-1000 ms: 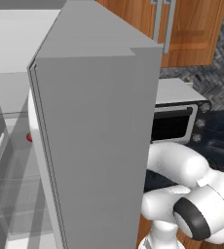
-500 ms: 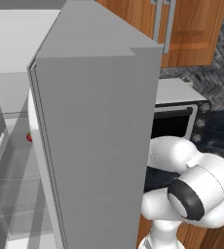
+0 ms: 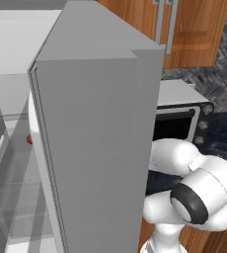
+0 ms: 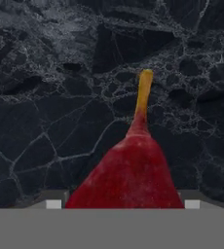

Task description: Place the pear in the correct fridge rack based on whether it is a fruit or vegetable. Finally, close the fridge door.

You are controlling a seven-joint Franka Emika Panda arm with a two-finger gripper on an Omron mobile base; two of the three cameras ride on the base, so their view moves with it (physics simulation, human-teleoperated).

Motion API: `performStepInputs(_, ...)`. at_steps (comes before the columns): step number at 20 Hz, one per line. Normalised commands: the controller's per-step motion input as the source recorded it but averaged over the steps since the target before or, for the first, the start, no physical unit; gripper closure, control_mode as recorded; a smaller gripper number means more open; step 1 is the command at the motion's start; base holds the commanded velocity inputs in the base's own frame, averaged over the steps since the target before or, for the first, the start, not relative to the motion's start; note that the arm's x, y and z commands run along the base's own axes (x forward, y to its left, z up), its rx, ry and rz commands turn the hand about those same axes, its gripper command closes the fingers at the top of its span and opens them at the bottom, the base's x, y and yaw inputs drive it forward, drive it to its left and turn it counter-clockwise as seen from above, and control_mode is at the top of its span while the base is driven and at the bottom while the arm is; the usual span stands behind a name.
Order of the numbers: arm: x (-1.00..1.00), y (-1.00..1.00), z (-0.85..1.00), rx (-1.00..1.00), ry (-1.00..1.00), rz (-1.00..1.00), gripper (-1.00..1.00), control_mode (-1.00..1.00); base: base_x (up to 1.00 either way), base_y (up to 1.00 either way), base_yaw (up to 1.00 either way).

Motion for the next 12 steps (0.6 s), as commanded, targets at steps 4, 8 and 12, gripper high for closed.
performStepInputs(4, -0.66, -0.96, 0.84, 0.00, -0.36, 0.00, 1.00, -1.00, 0.00, 0.00, 0.00)
performStepInputs(8, -0.62, -0.95, 0.90, 0.00, -0.28, 0.01, 1.00, -1.00, 0.00, 0.00, 0.00)
performStepInputs(12, -0.80, -0.68, 0.82, 0.00, -0.30, 0.06, 1.00, -1.00, 0.00, 0.00, 0.00)
